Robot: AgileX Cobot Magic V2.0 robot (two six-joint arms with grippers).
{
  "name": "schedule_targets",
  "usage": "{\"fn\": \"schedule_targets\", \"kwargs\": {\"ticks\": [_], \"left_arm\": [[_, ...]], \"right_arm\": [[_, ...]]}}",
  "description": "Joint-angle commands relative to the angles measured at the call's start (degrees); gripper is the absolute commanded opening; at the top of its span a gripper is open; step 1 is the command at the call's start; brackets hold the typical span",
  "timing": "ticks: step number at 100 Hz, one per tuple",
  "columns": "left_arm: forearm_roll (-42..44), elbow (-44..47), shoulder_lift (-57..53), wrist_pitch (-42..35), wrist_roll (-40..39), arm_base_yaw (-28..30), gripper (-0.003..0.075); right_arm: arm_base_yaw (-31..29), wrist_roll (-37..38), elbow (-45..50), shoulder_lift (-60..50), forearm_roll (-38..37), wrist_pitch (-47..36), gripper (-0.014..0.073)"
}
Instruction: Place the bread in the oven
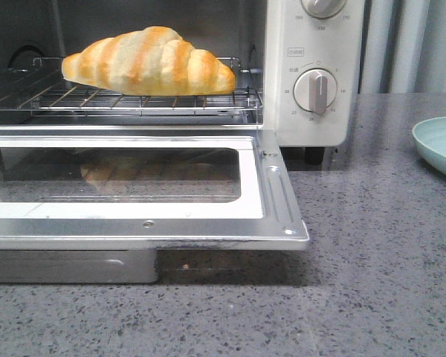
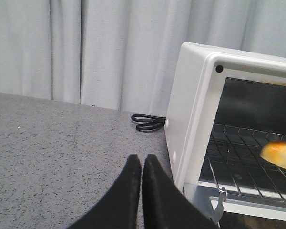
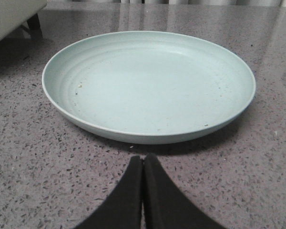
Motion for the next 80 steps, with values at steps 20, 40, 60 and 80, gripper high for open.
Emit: {"fn": "schedule_targets", "kwargs": {"ticks": [20, 40, 60, 80], "left_arm": [[-1.02, -1.60, -1.59, -3.24, -0.01, 0.17, -0.0021], [-1.02, -1.60, -1.59, -3.24, -0.01, 0.17, -0.0021], [-1.02, -1.60, -1.59, -3.24, -0.01, 0.17, -0.0021], [-1.02, -1.60, -1.59, -3.24, -0.01, 0.17, -0.0021]], "right_arm": [[-0.45, -0.35, 0.62, -1.34, -0.17, -1.22, -0.0048], [-0.45, -0.35, 0.62, -1.34, -0.05, -1.32, -0.0048], [-0.45, -0.35, 0.62, -1.34, -0.05, -1.32, -0.0048], [-0.45, -0.35, 0.62, -1.34, -0.05, -1.32, -0.0048]]}}
